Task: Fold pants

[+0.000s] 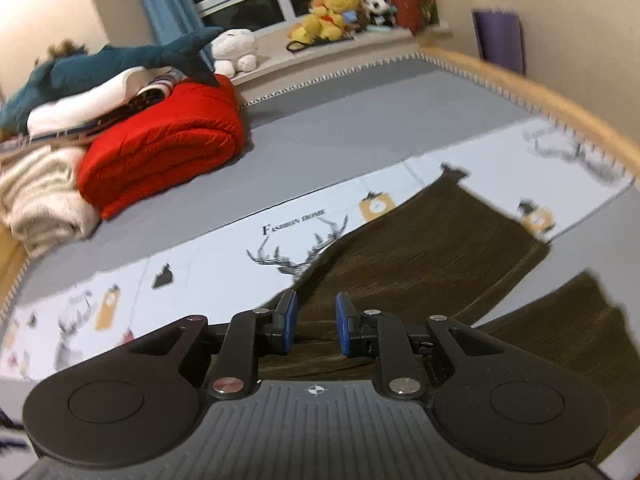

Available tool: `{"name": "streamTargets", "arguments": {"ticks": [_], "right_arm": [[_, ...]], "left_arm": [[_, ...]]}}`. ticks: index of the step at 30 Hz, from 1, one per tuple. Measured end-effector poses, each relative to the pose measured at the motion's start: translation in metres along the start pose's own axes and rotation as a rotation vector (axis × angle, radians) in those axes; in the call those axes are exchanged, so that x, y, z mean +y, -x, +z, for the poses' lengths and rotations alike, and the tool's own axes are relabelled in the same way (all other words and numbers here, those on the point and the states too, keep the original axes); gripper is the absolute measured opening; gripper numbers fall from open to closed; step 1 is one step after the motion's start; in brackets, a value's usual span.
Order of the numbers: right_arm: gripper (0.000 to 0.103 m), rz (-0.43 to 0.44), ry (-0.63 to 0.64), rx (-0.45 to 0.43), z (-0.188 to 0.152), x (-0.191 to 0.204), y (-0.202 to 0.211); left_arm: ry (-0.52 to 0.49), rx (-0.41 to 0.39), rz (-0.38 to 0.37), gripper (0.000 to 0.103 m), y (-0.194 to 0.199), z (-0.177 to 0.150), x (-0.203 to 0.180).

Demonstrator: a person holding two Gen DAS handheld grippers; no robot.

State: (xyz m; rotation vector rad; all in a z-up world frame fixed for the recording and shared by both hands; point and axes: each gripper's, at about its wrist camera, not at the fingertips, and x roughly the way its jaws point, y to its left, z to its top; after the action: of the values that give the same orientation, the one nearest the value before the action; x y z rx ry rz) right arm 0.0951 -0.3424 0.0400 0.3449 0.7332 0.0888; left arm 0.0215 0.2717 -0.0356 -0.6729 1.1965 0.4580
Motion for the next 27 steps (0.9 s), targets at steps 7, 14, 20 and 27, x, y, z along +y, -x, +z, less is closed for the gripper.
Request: {"name": "streamTargets", "arguments": {"ticks": [7, 14, 20, 27], "right_arm": [[0.022, 0.067, -0.127, 0.070, 0.010, 0.006, -0.061], [0.032, 0.051, -0.203, 0.192, 0.008, 0.008, -0.137], [0.044, 0.004, -0.211, 0.241, -0.001, 0.020, -0.184], [0.045, -0.010, -0.206, 0.266, -0.009, 0.036, -0.222]], "left_arm": [[0.013, 0.090, 0.033, 0.081, -0.021, -0.002, -0.007], [0.030, 0.110, 0.065, 0.082, -0.033, -0.002, -0.012], [0.003, 0.113, 0.085, 0.080, -0.041, 0.000, -0.020], [-0.033, 0.106, 0.098, 0.048, -0.044, 0.003, -0.021]]}}
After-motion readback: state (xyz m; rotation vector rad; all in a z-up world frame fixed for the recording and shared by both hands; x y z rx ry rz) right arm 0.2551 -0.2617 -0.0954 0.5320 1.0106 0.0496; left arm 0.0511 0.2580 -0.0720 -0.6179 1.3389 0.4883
